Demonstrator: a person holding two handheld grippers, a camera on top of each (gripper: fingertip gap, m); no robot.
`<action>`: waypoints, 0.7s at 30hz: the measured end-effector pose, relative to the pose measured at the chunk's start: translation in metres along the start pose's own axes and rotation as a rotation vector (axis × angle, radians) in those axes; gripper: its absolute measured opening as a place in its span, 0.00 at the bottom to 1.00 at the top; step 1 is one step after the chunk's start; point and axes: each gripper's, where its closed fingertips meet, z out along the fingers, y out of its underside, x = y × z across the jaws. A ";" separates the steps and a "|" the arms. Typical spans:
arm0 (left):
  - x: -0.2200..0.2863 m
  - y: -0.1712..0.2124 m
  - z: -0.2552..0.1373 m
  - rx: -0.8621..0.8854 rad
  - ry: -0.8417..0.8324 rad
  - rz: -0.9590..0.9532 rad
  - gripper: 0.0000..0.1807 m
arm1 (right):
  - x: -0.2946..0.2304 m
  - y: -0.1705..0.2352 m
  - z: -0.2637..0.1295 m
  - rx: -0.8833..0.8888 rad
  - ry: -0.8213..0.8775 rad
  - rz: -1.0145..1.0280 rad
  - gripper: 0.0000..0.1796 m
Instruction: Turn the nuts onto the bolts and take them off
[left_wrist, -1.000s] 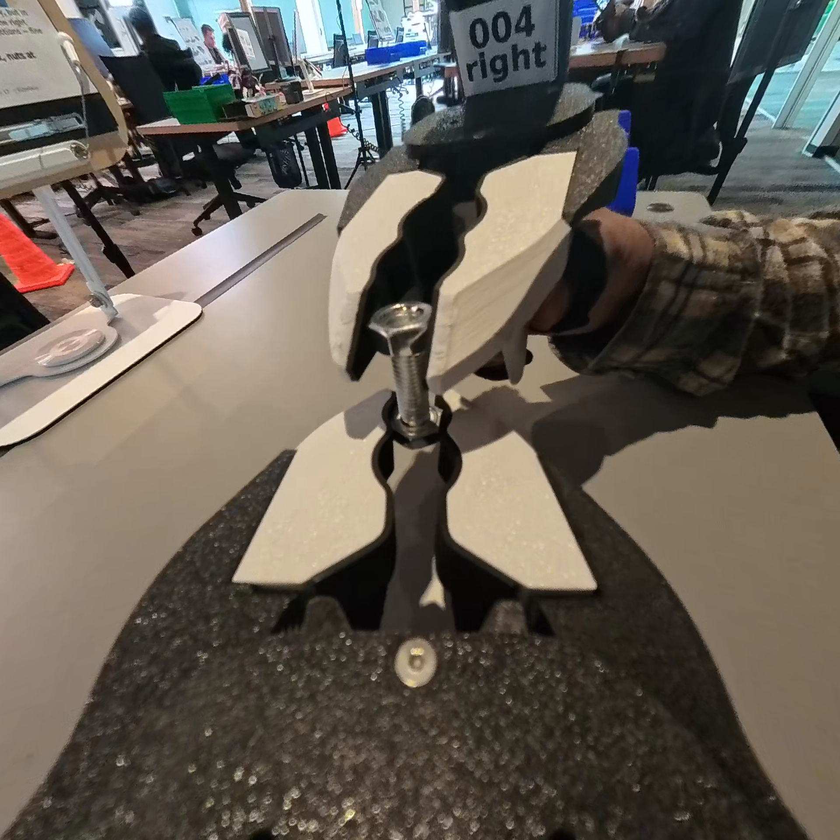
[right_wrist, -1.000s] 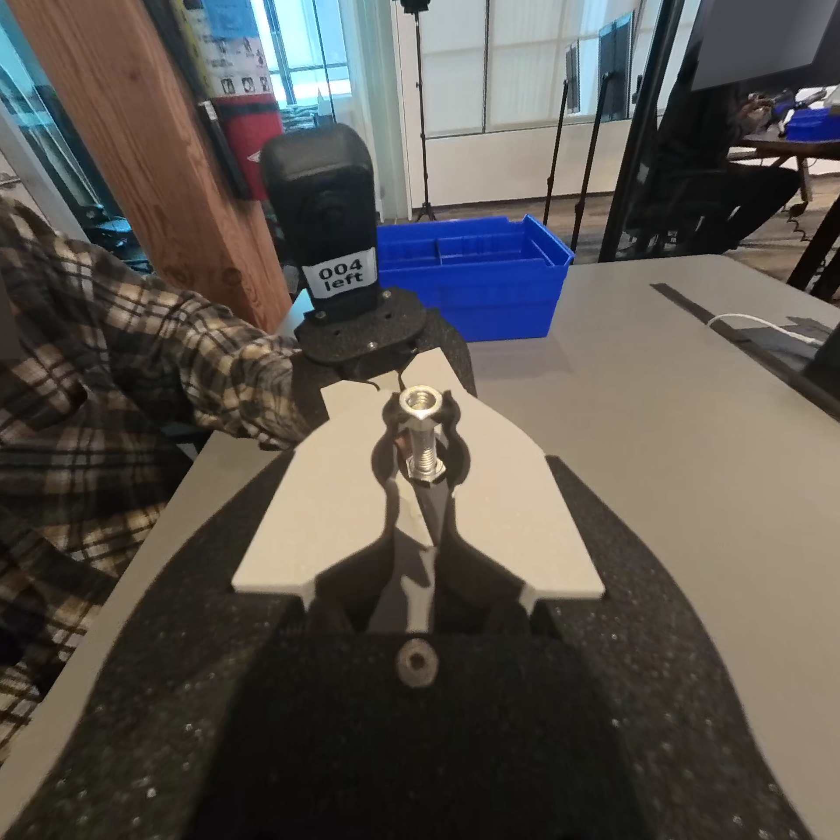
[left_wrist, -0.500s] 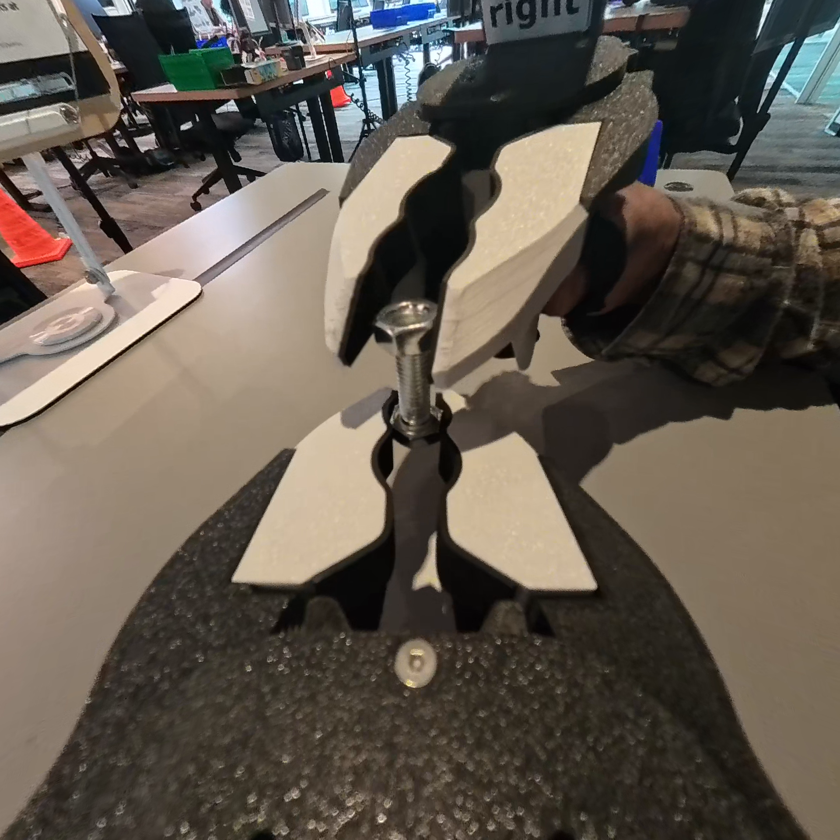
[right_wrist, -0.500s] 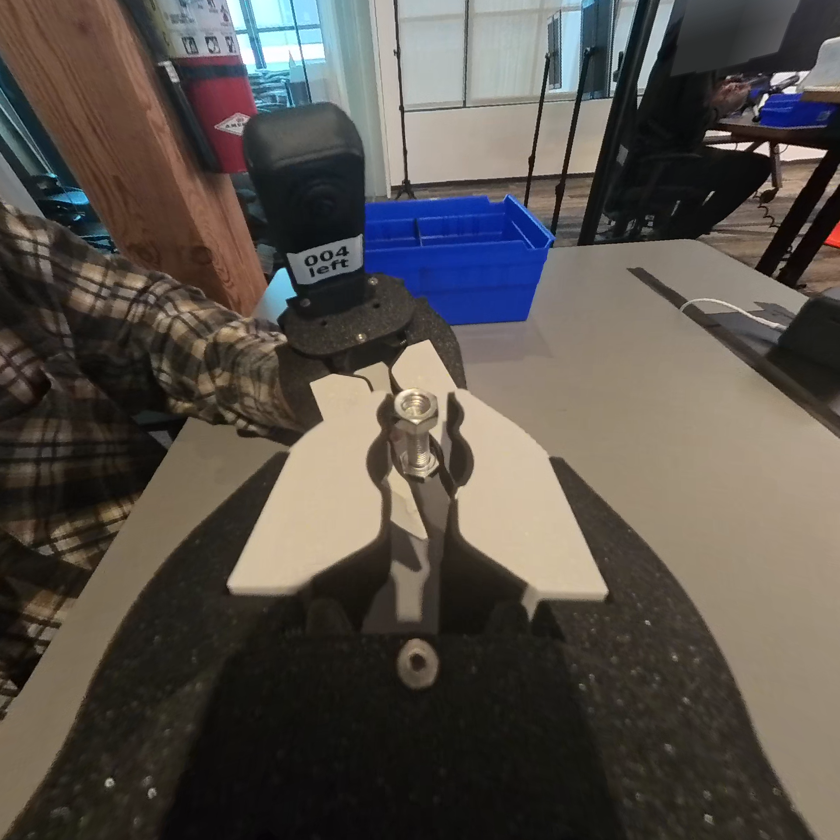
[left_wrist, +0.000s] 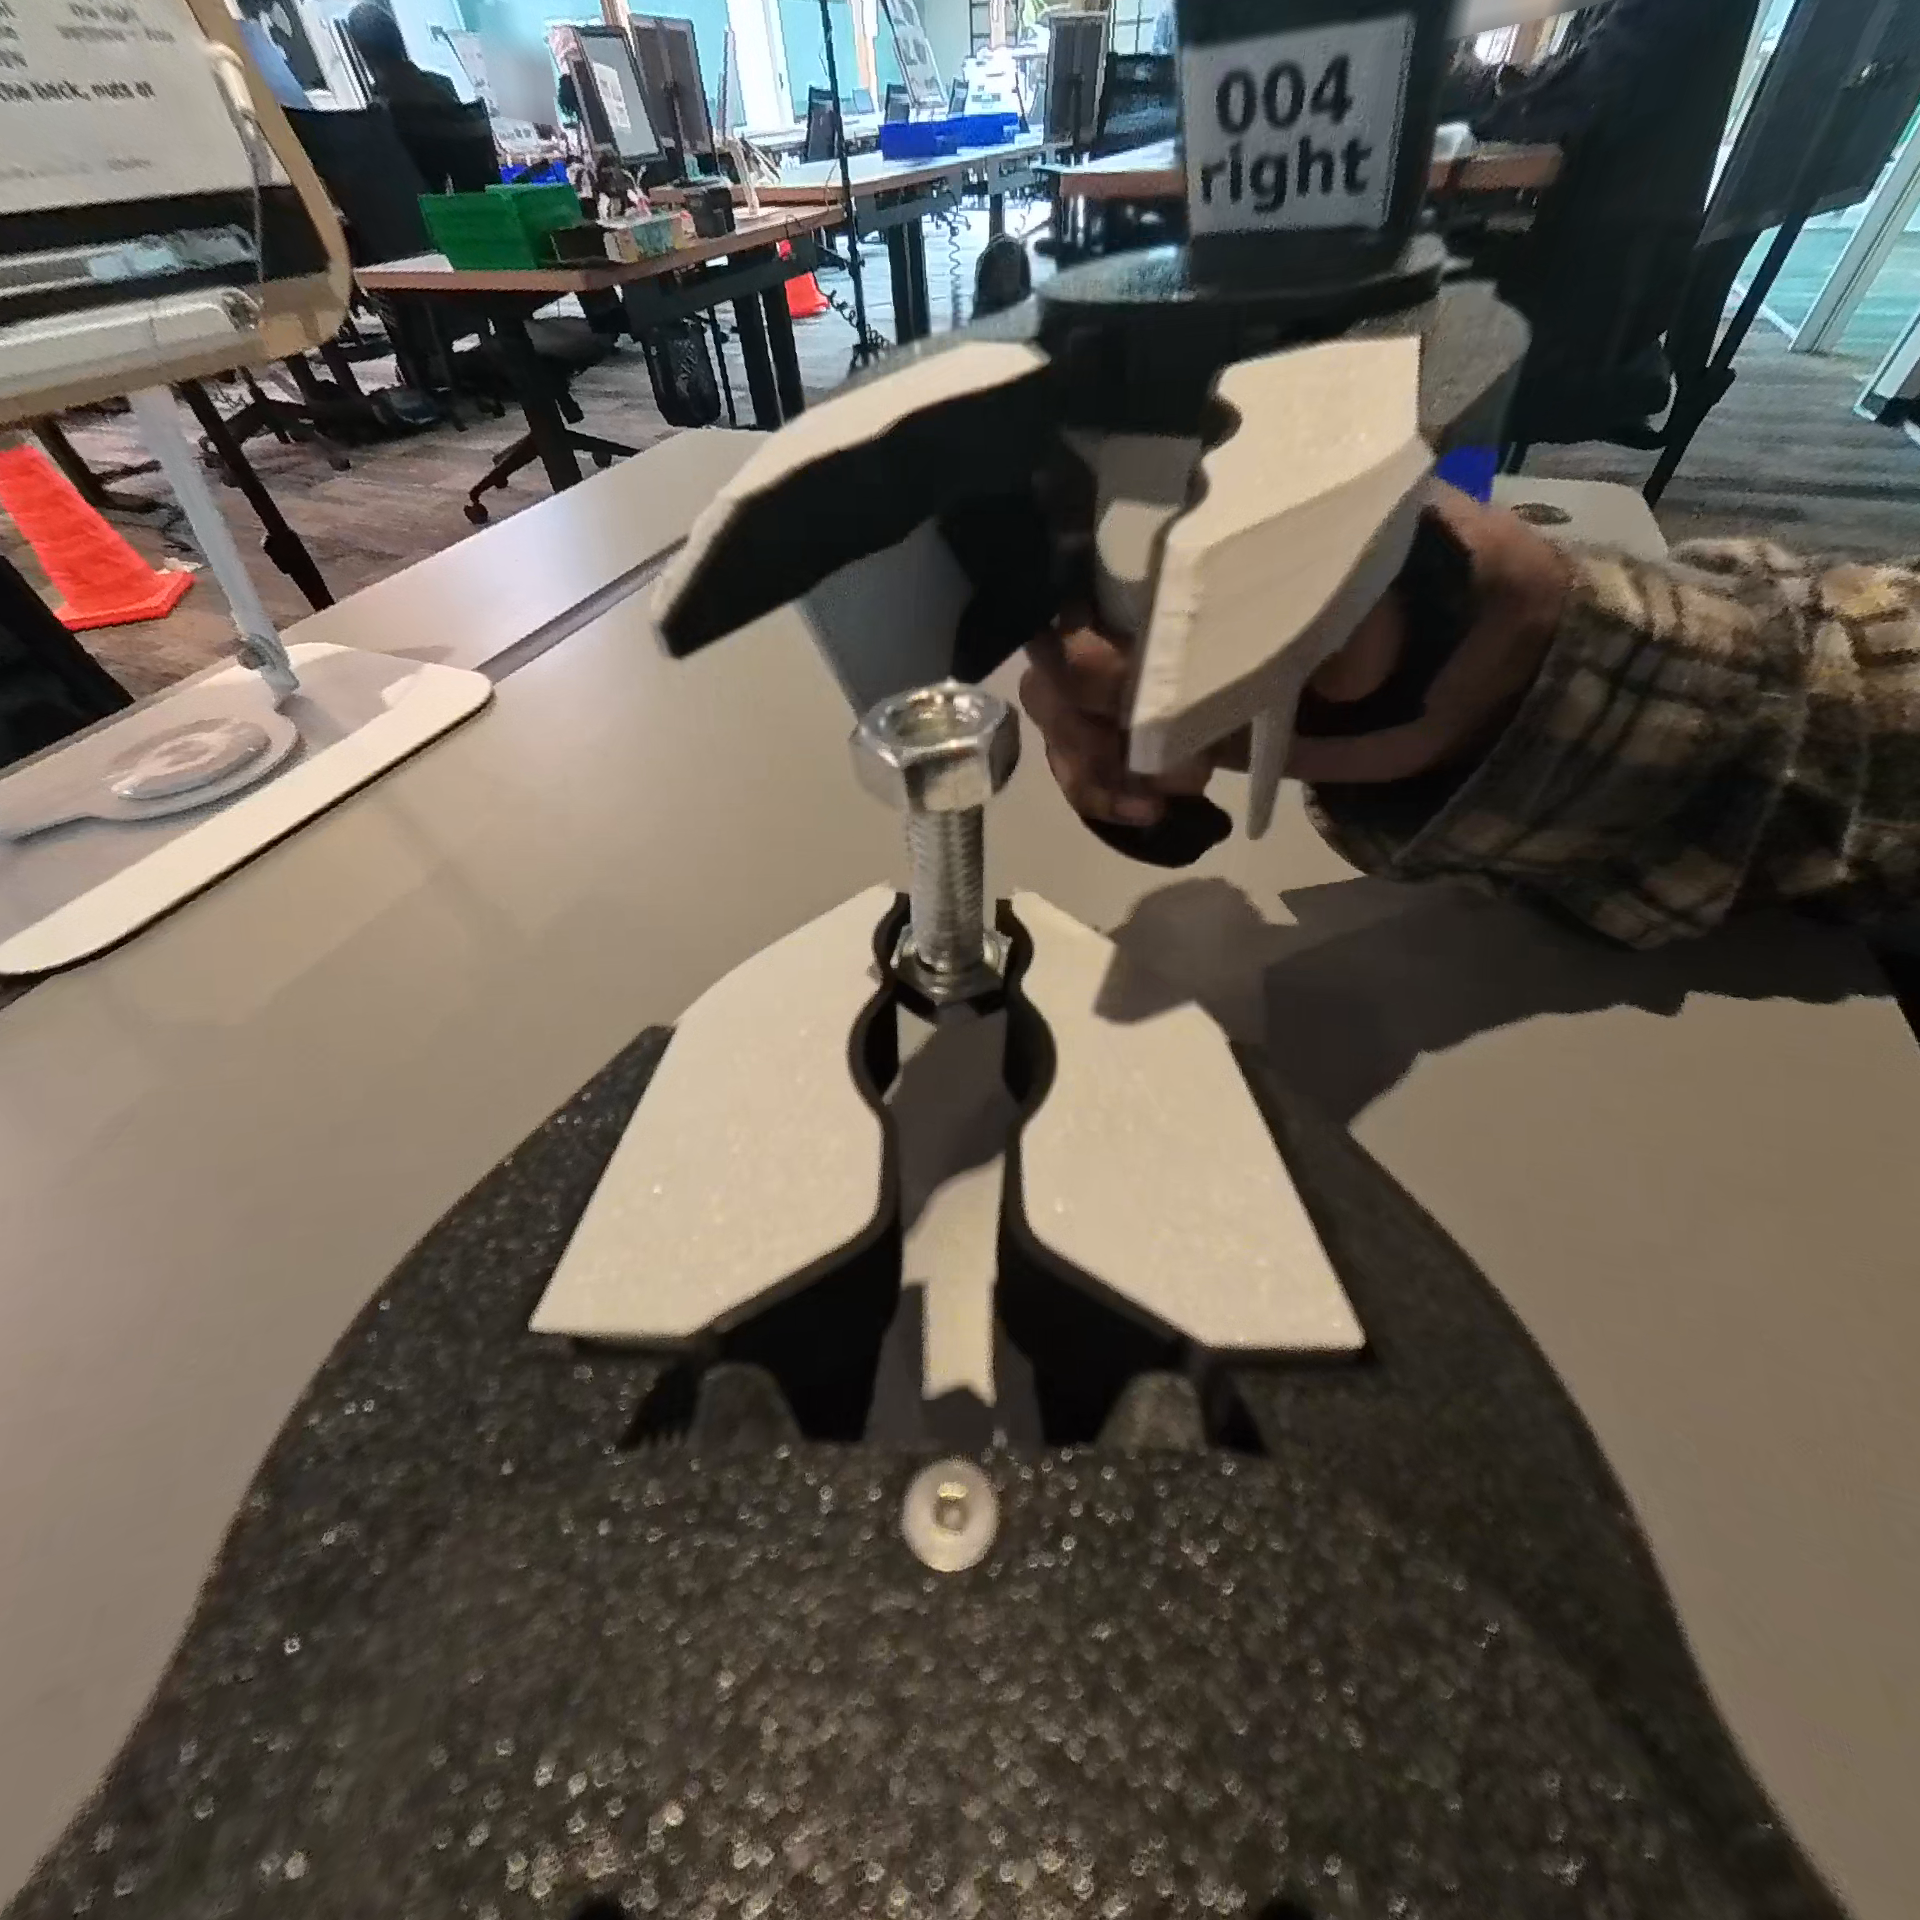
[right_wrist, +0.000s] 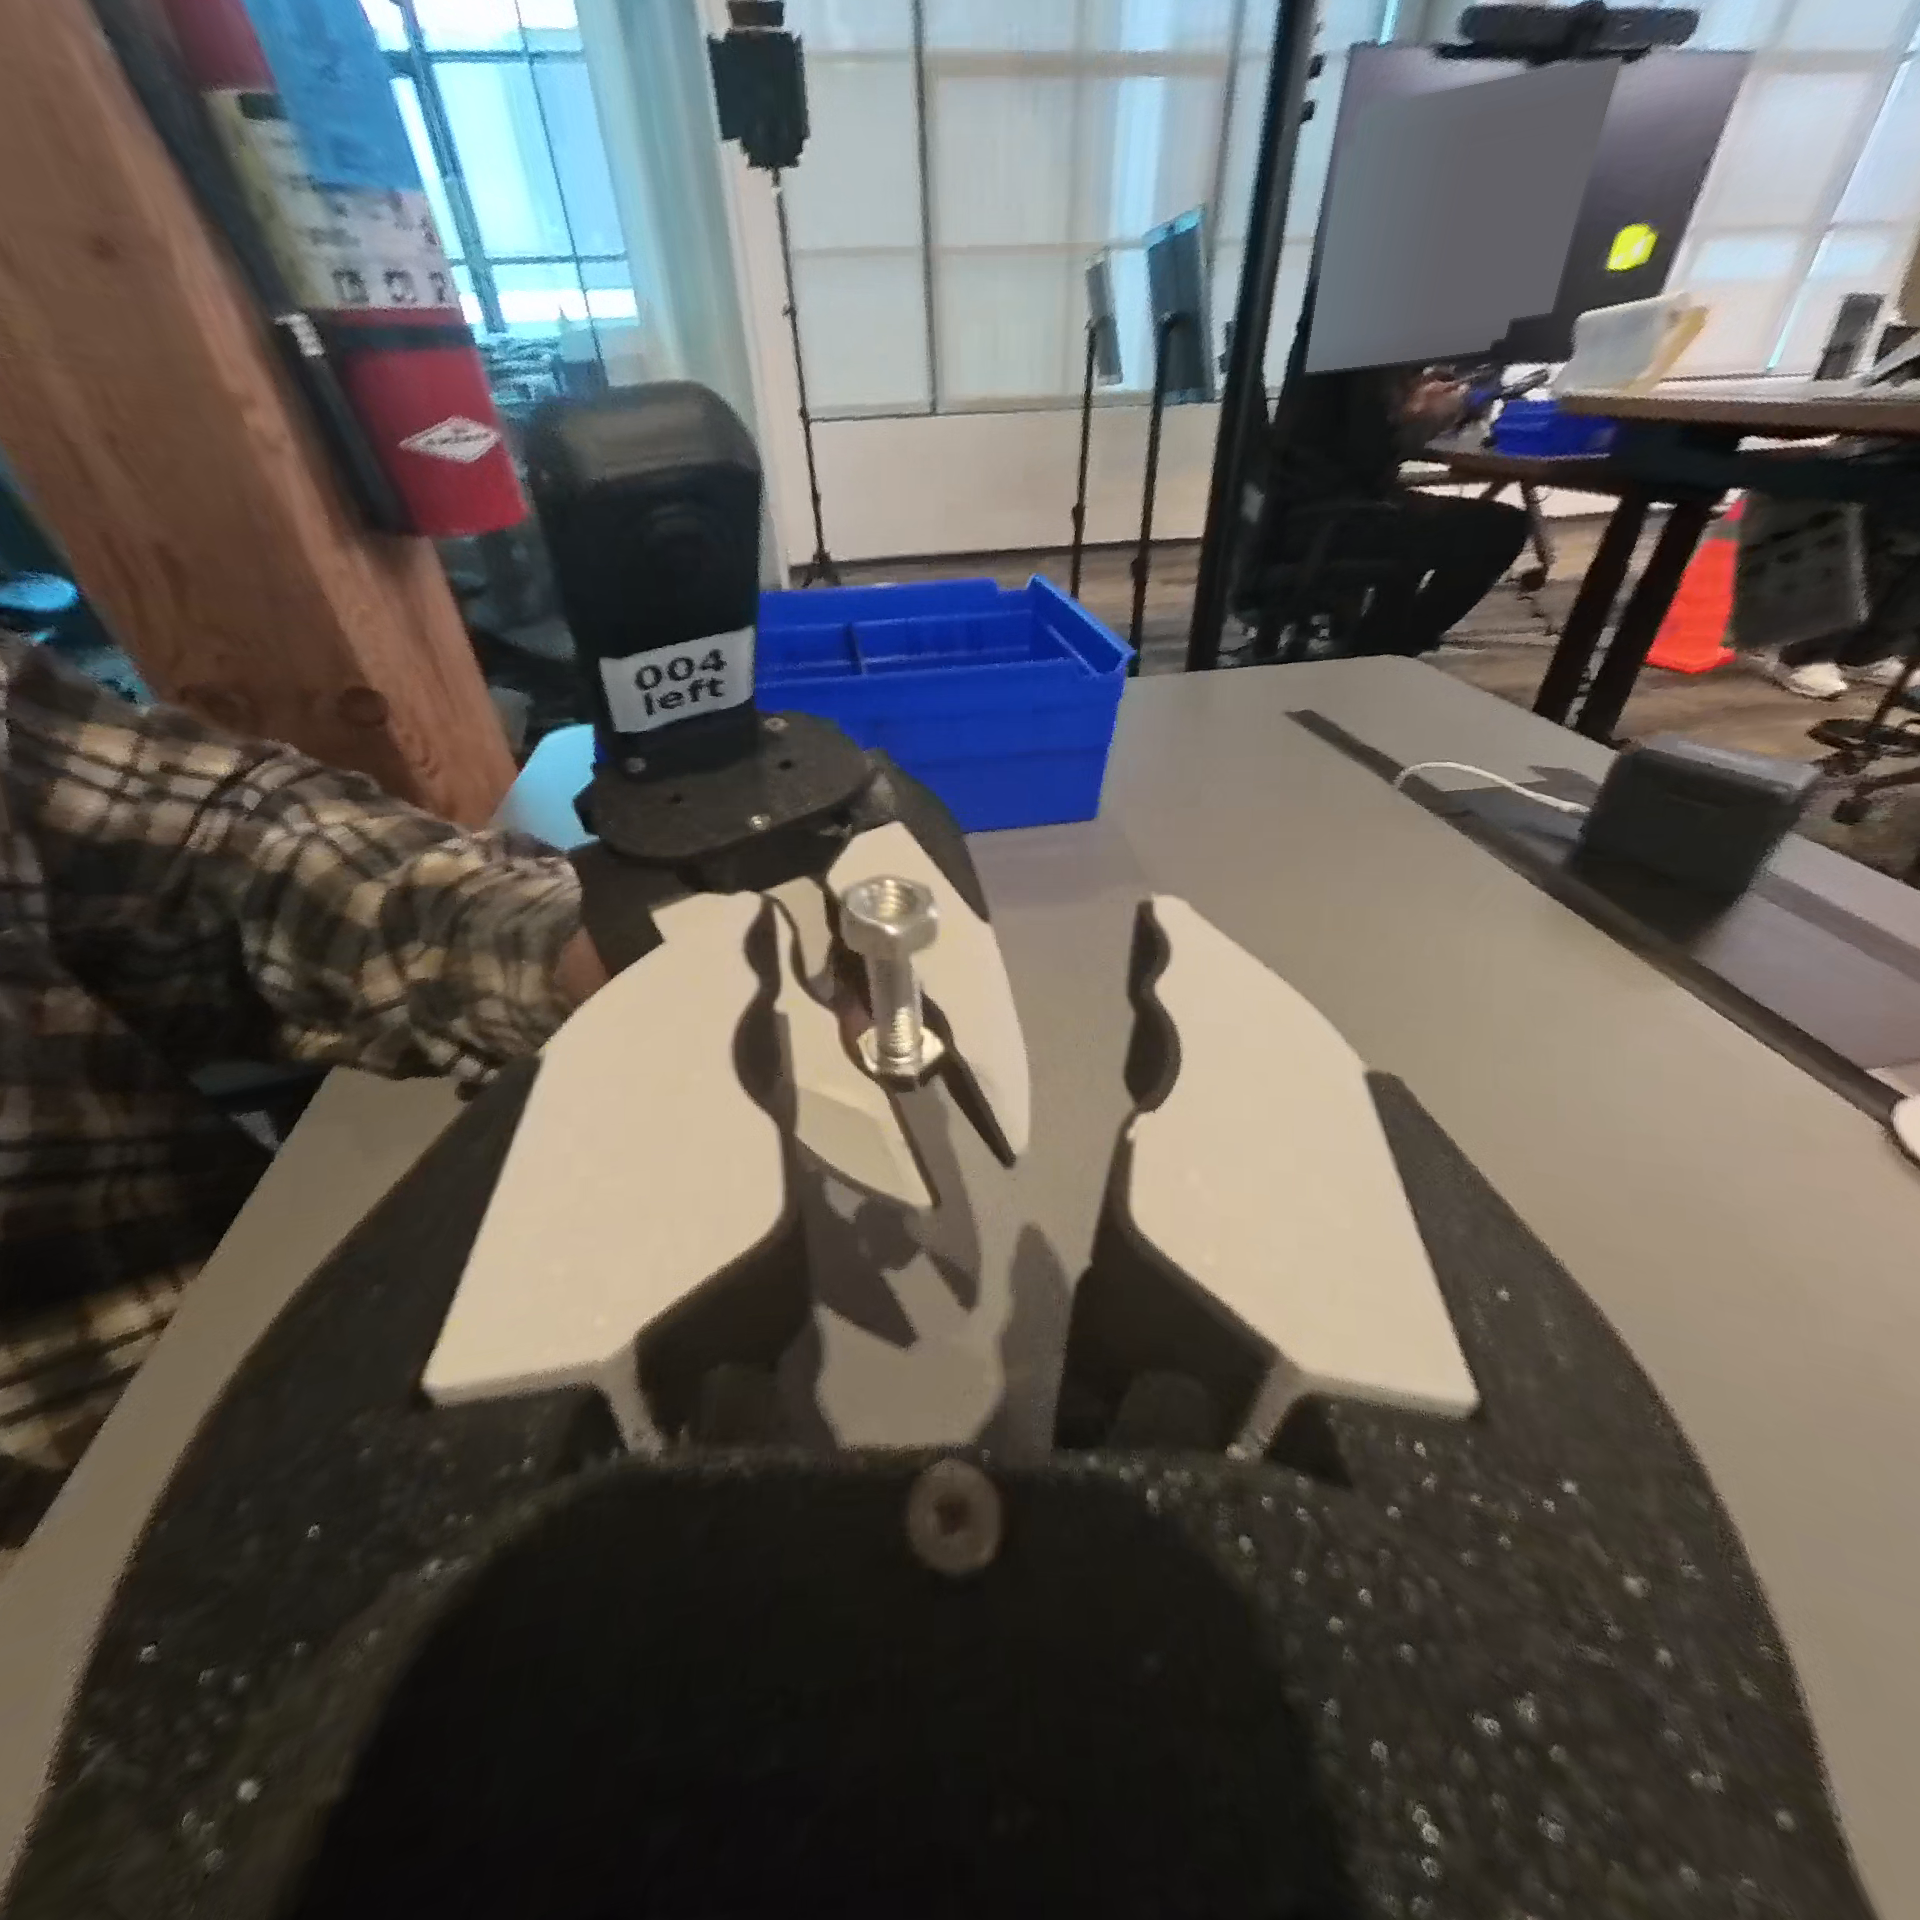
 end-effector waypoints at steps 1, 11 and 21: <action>0.000 -0.001 -0.001 0.008 -0.001 0.000 0.08 | 0.002 -0.001 -0.001 0.012 0.006 0.011 0.36; 0.003 -0.011 -0.005 0.061 0.001 0.026 0.08 | 0.006 -0.008 -0.004 0.057 -0.010 0.045 0.34; 0.004 -0.013 -0.006 0.074 0.002 0.031 0.08 | 0.004 -0.012 -0.005 0.076 -0.027 0.038 0.33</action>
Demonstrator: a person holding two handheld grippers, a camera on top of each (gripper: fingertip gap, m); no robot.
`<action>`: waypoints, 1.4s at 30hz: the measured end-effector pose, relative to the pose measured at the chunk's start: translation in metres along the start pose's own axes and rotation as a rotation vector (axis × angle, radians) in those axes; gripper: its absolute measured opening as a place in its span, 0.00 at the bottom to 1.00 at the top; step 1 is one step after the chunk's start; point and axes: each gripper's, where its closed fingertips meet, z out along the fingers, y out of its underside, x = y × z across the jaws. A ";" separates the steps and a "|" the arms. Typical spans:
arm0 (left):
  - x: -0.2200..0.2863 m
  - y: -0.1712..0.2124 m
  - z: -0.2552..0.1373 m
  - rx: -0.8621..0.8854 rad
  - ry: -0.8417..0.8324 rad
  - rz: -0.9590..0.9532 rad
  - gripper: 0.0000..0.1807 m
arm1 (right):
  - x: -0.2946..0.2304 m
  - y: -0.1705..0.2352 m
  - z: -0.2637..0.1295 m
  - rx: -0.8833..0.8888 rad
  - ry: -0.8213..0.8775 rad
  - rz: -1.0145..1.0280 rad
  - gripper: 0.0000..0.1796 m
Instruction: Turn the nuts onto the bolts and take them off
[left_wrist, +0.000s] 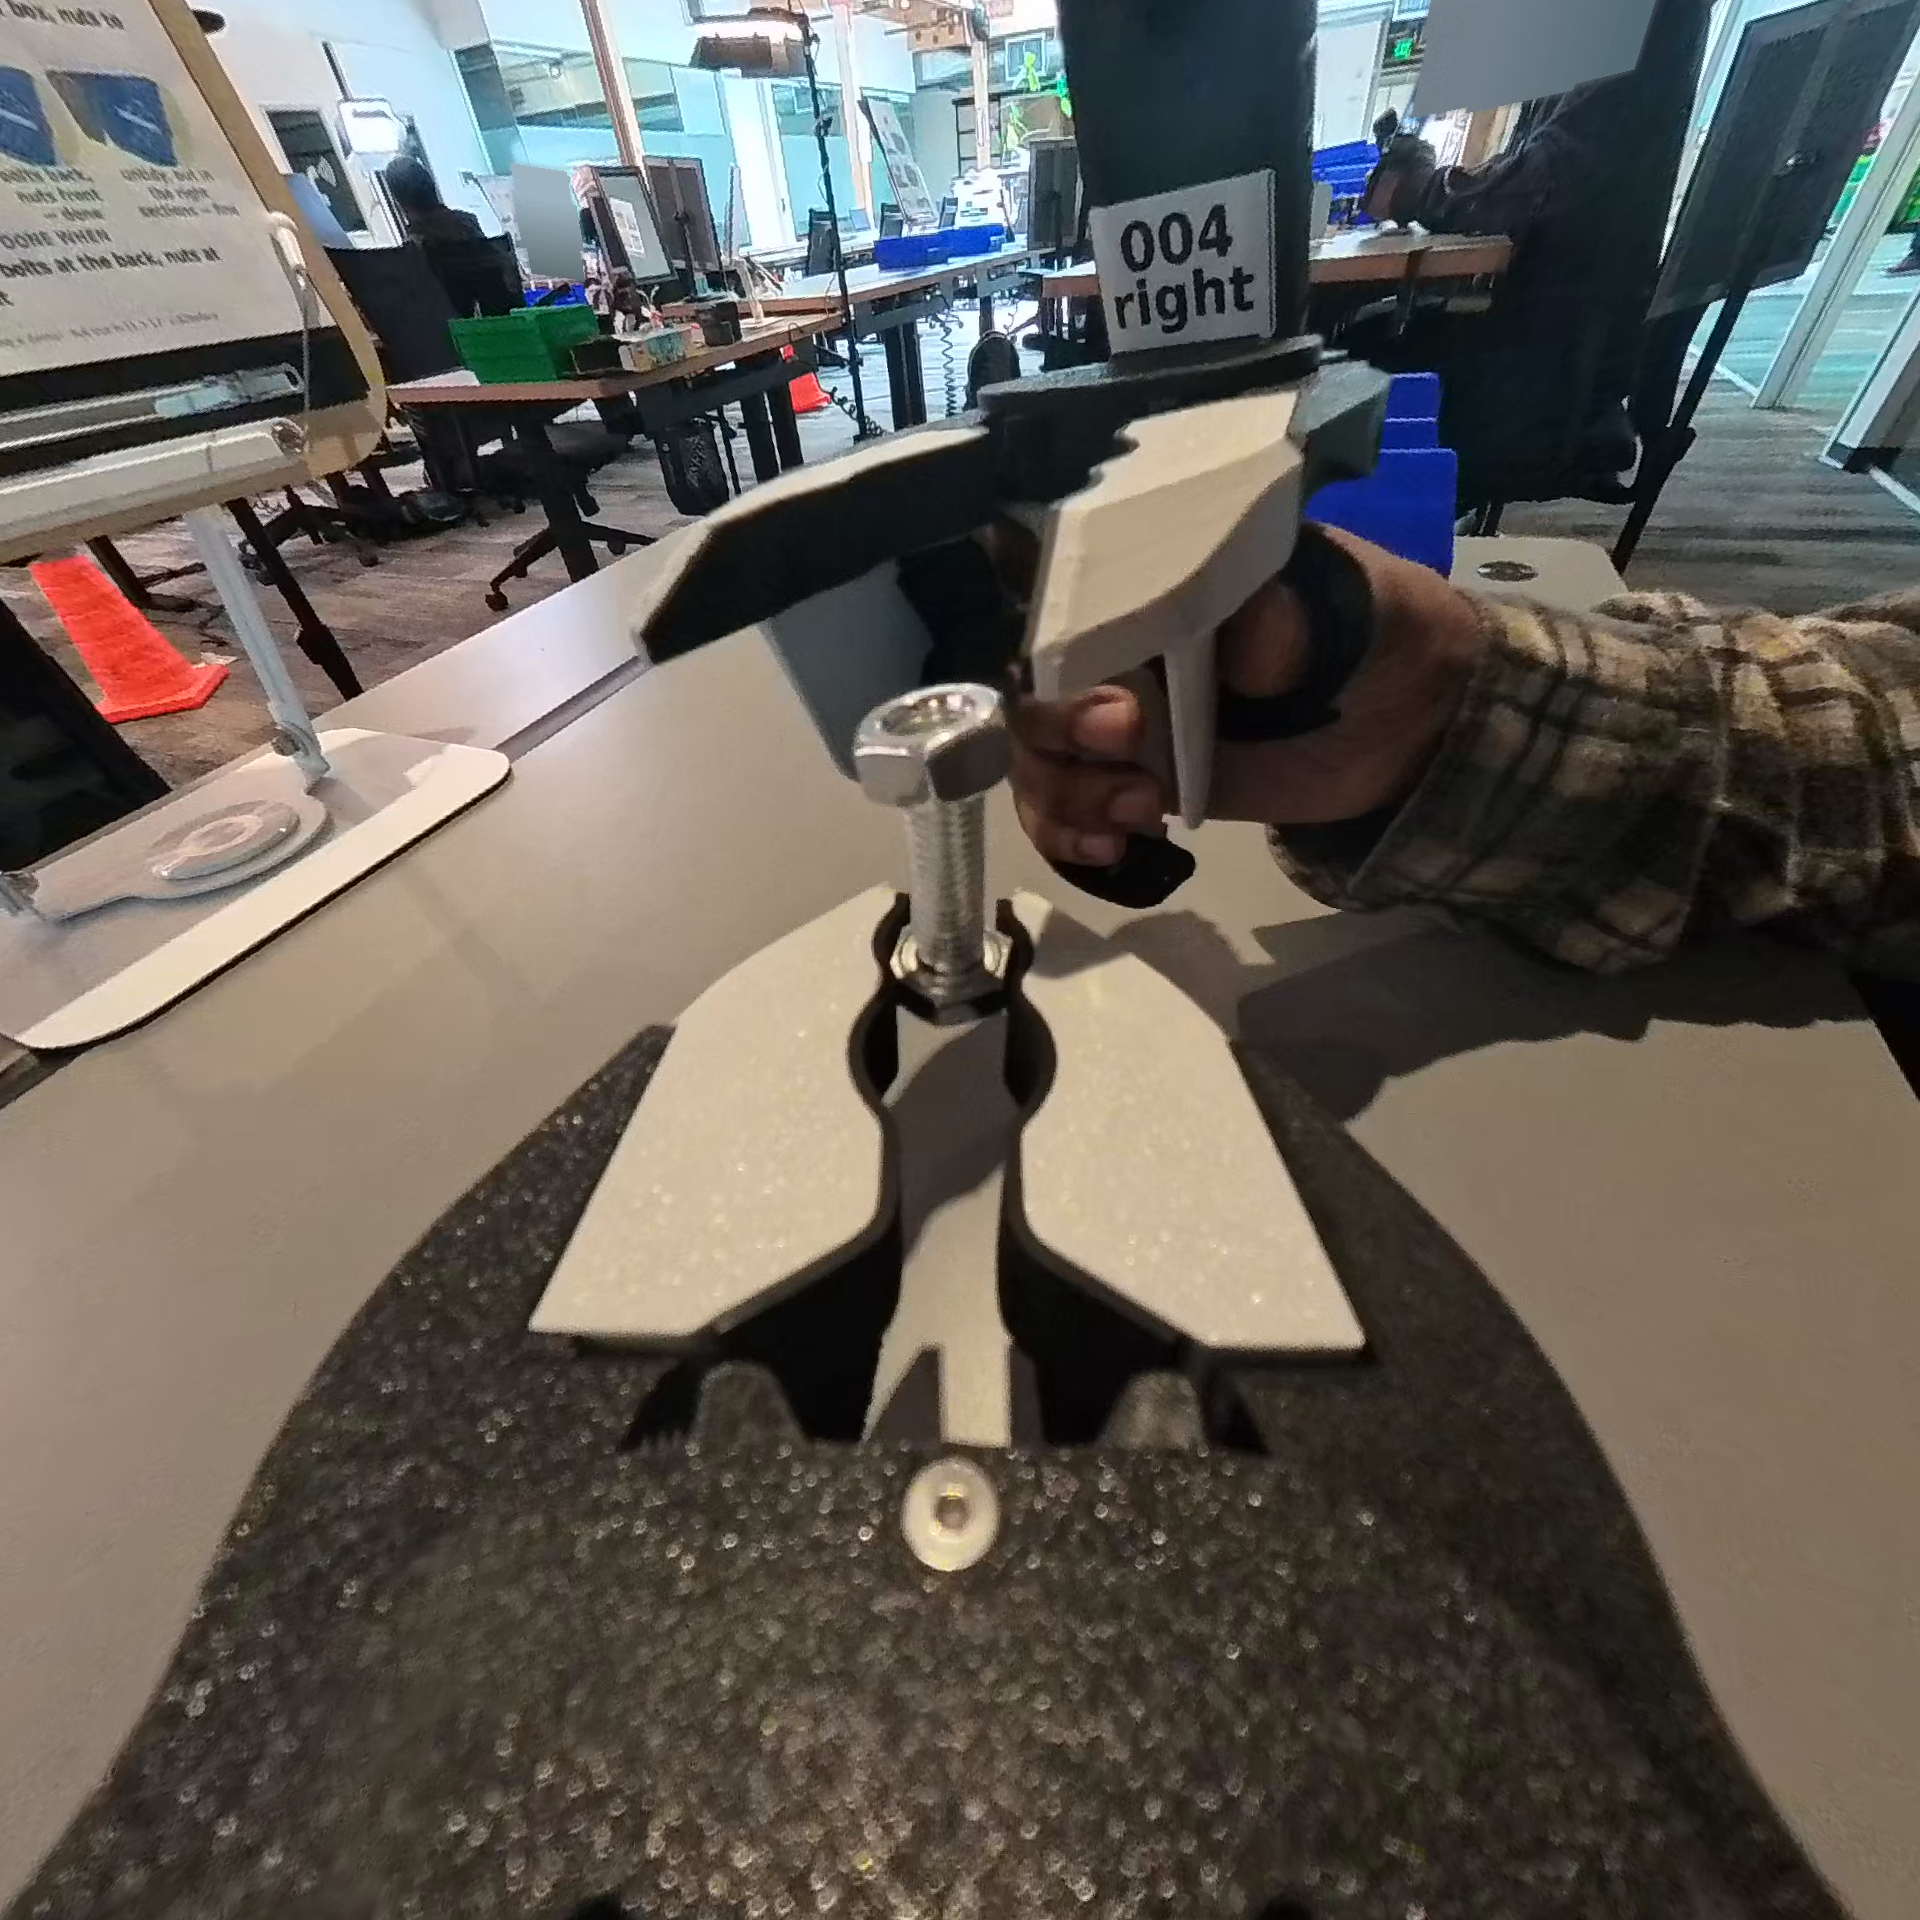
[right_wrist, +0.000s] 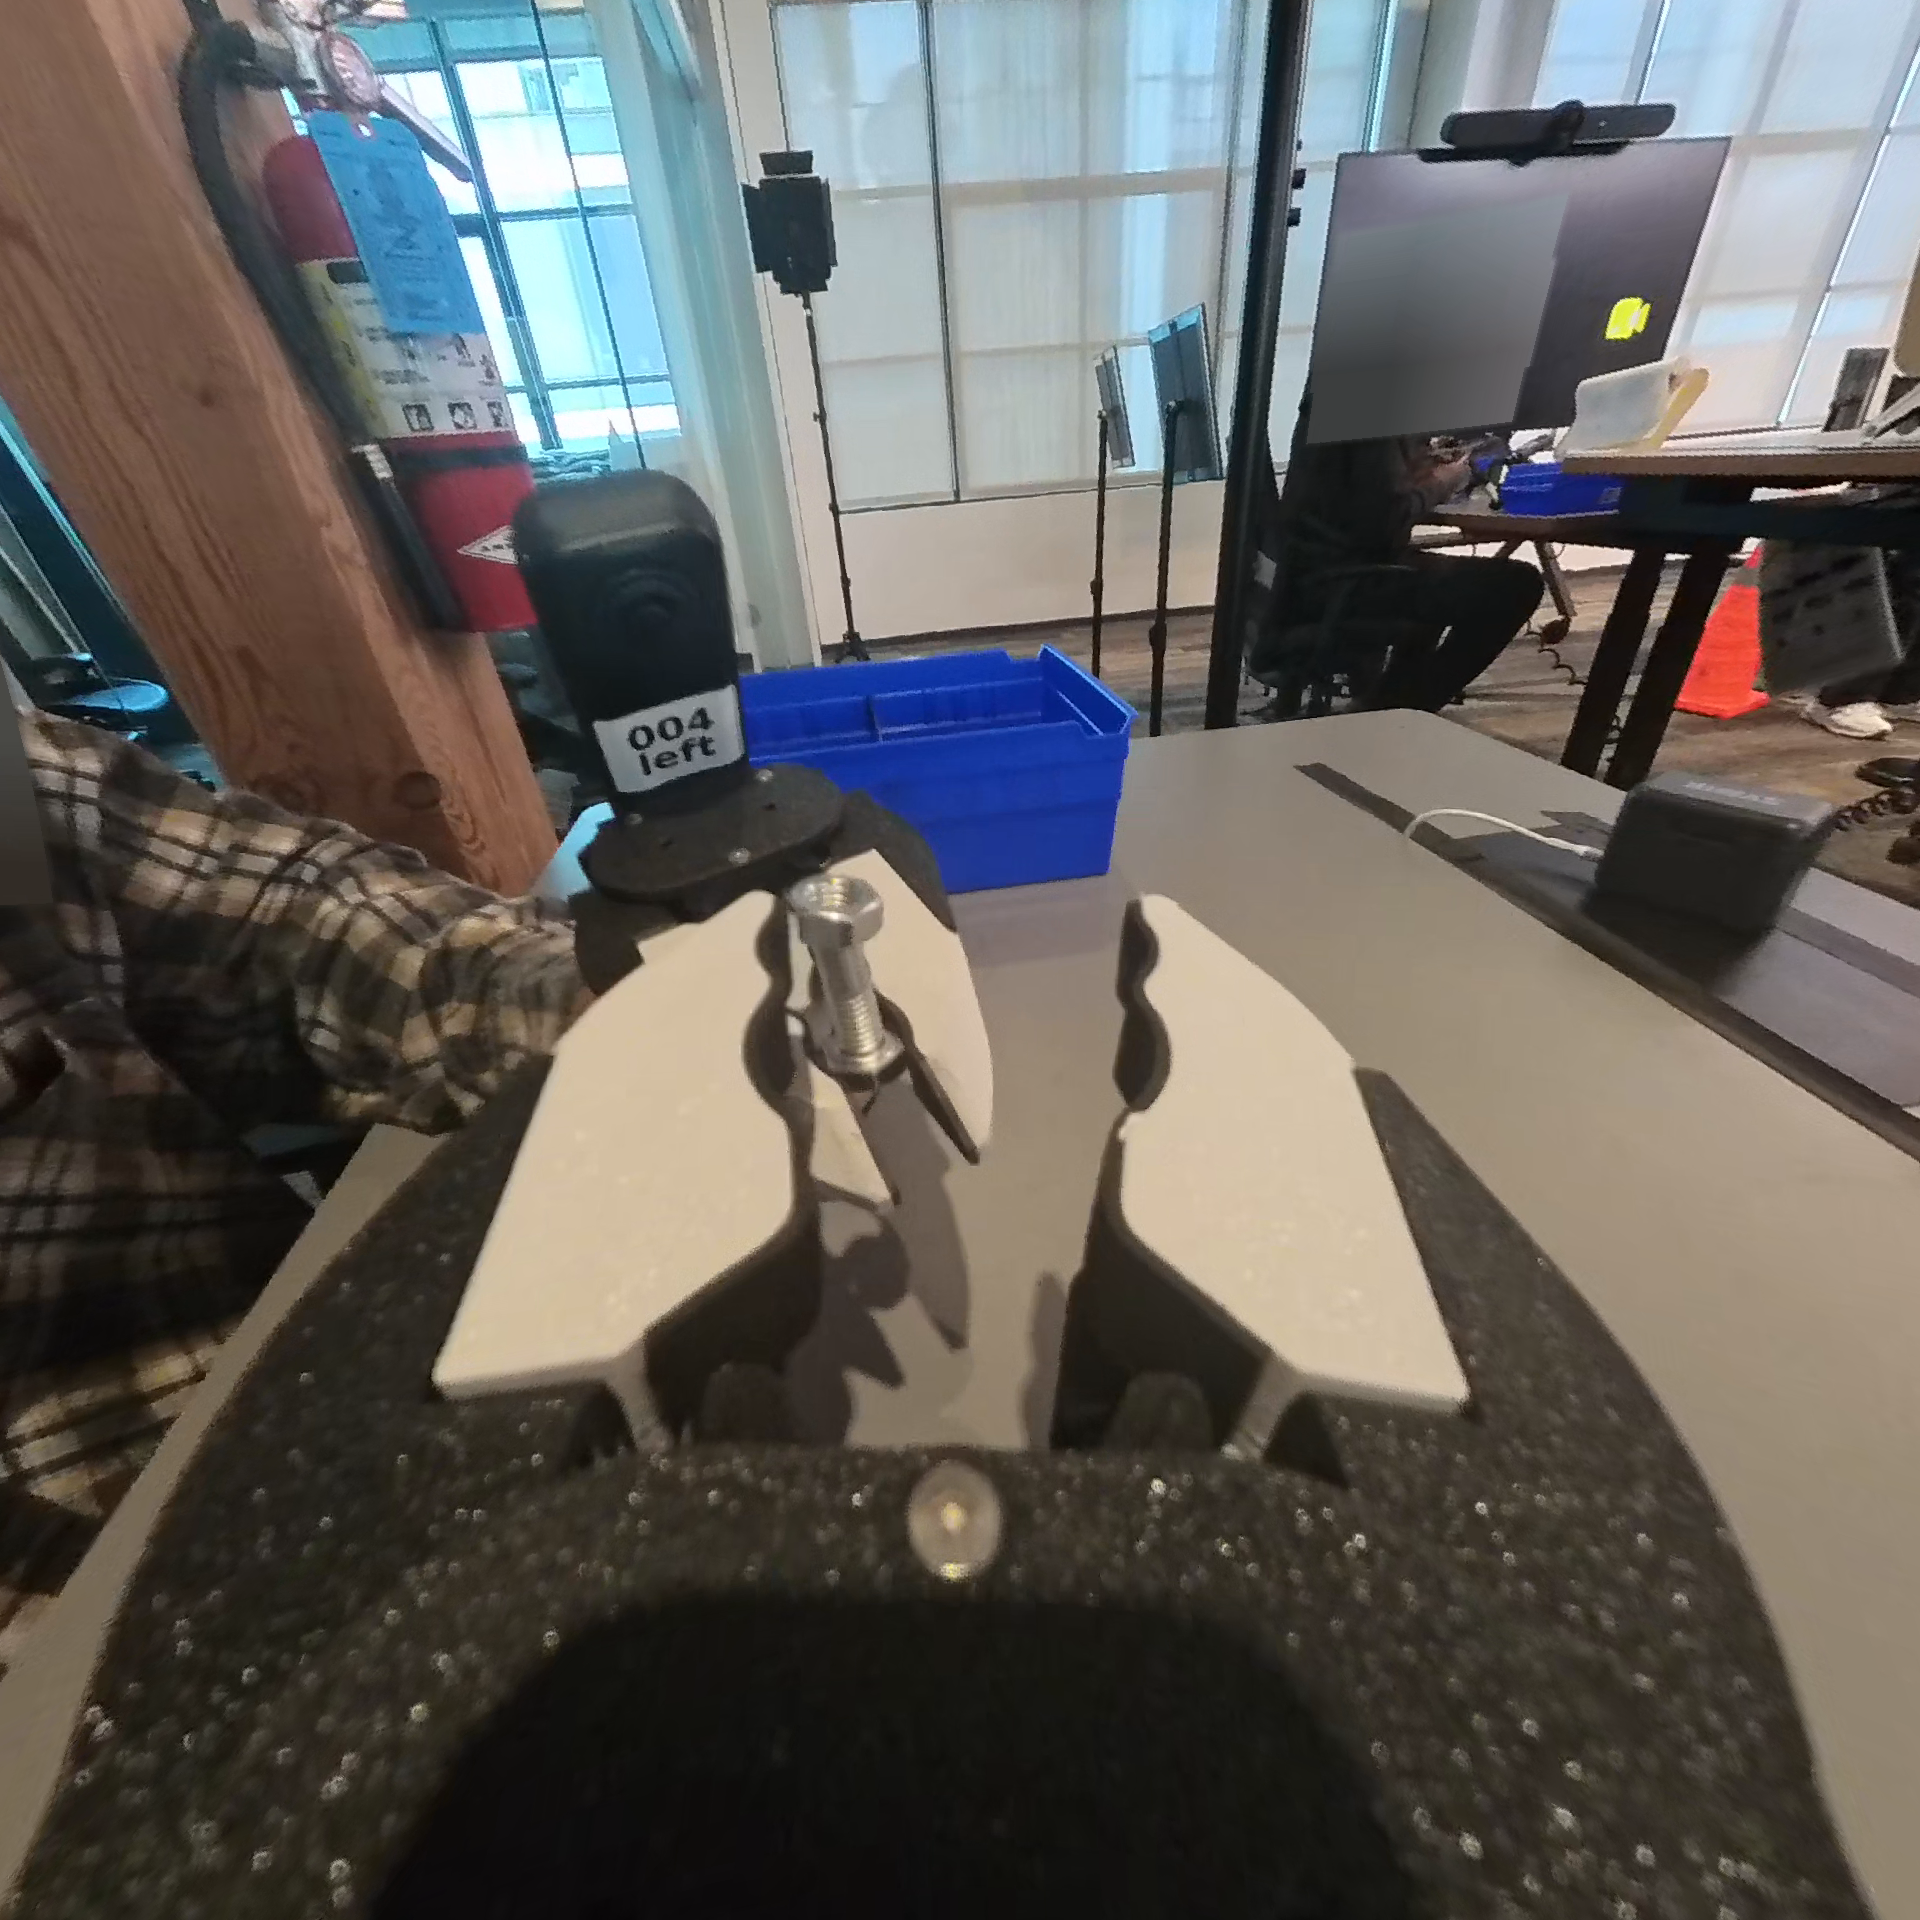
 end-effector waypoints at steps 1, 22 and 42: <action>0.000 0.000 0.000 -0.001 0.001 0.000 0.08 | -0.001 0.000 0.001 0.000 -0.006 -0.004 0.33; -0.016 0.011 -0.001 -0.052 -0.116 -0.039 0.08 | -0.004 0.004 0.018 0.078 0.261 0.205 0.20; 0.002 0.008 0.002 -0.050 0.003 0.020 0.08 | -0.025 0.012 0.019 -0.016 0.014 0.017 0.10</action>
